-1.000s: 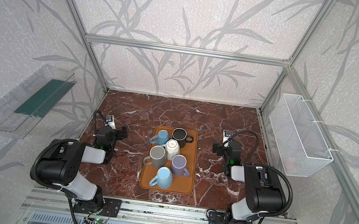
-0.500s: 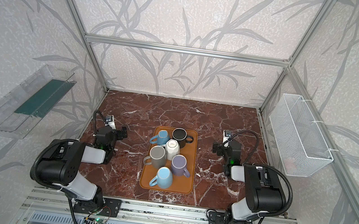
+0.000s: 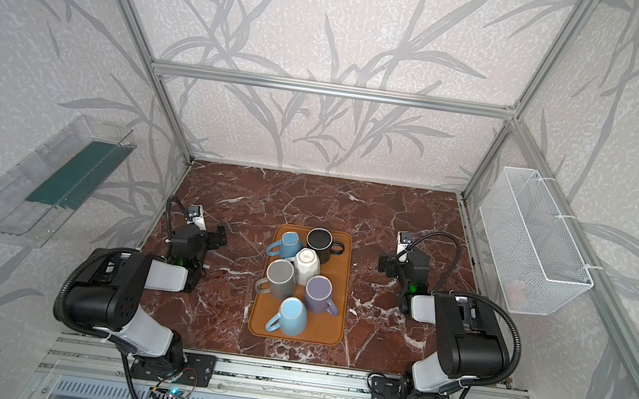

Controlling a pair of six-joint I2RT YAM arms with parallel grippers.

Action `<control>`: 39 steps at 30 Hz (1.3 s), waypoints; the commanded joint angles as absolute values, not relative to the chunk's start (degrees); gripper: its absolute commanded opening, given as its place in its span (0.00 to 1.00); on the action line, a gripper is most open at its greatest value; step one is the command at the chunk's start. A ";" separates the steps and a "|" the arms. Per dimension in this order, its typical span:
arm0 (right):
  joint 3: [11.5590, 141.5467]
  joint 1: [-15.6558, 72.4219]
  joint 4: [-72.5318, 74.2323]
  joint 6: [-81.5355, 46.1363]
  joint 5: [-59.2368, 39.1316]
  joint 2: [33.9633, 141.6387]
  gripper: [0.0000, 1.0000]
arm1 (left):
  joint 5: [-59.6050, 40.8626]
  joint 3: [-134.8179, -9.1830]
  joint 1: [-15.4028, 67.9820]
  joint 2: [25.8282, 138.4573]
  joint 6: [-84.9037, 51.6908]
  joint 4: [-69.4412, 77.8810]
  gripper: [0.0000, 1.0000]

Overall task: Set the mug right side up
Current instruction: 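Move the right gripper over the lavender mug while the left arm rises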

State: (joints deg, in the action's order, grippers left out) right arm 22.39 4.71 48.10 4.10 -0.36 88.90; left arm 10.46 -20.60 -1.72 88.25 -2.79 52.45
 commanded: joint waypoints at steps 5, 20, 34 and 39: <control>29.99 5.68 27.48 4.76 0.65 76.12 0.99 | 14.01 -27.91 0.23 69.36 -5.27 30.24 0.99; 51.66 24.29 -22.65 -3.46 -1.21 52.93 0.98 | -5.79 -59.30 5.87 51.74 -24.55 -19.48 0.99; 56.21 43.46 -44.68 -11.74 -2.75 58.24 0.79 | -11.67 -63.96 6.62 49.86 -18.47 -28.78 0.99; 54.67 48.48 -45.27 -14.65 -2.37 60.28 0.74 | -10.88 -63.98 6.65 50.37 -18.46 -29.36 0.99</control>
